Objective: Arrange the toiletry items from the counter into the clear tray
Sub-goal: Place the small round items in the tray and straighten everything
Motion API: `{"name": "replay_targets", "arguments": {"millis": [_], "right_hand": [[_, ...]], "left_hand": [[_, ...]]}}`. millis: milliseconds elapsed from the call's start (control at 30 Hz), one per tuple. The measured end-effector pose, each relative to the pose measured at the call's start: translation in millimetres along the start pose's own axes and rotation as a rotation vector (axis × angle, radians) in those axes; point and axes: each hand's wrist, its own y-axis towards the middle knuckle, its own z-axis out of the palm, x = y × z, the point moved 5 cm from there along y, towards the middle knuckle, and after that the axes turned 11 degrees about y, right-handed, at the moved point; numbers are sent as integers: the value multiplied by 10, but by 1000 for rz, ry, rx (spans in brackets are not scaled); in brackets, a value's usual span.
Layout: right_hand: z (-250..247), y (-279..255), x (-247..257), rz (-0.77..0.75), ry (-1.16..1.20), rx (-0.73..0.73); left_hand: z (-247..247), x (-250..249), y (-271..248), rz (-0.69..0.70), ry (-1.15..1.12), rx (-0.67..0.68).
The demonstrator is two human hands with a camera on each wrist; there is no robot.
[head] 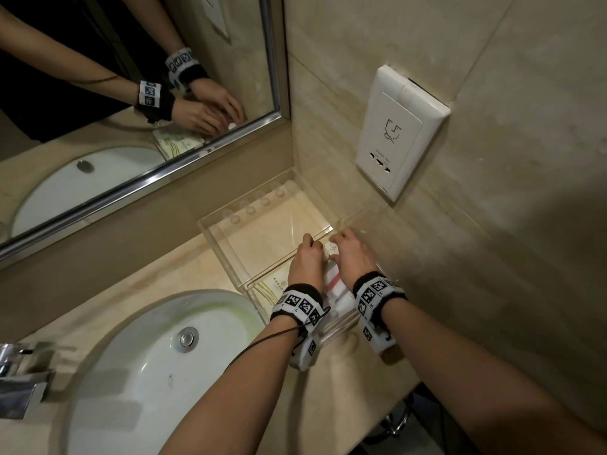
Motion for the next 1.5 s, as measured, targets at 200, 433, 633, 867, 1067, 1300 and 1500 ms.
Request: {"name": "replay_targets", "arguments": {"millis": [200,433,633,867,1067,1300,1500], "right_hand": [[-29,-5,8,-9,8,-5],[-72,-23,37,-17,23,-11],[-157,-223,-7,-92,217,-34],[37,-491,-176,-175,139,173],[66,-527,-235,-134,-29,147],[22,-488,-222,-94,-20,155],[-27,-397,-220,-94,-73,215]], "left_hand": [[-9,19,3,34,40,-18],[-112,-11,-22,57,29,-36],[-351,201,-240,75,-70,-125],[-216,581,-697,133,-45,43],[-66,531,-879,99,-46,-1],[56,212,-775,136,73,23],[88,186,-746,159,10,10]]}}
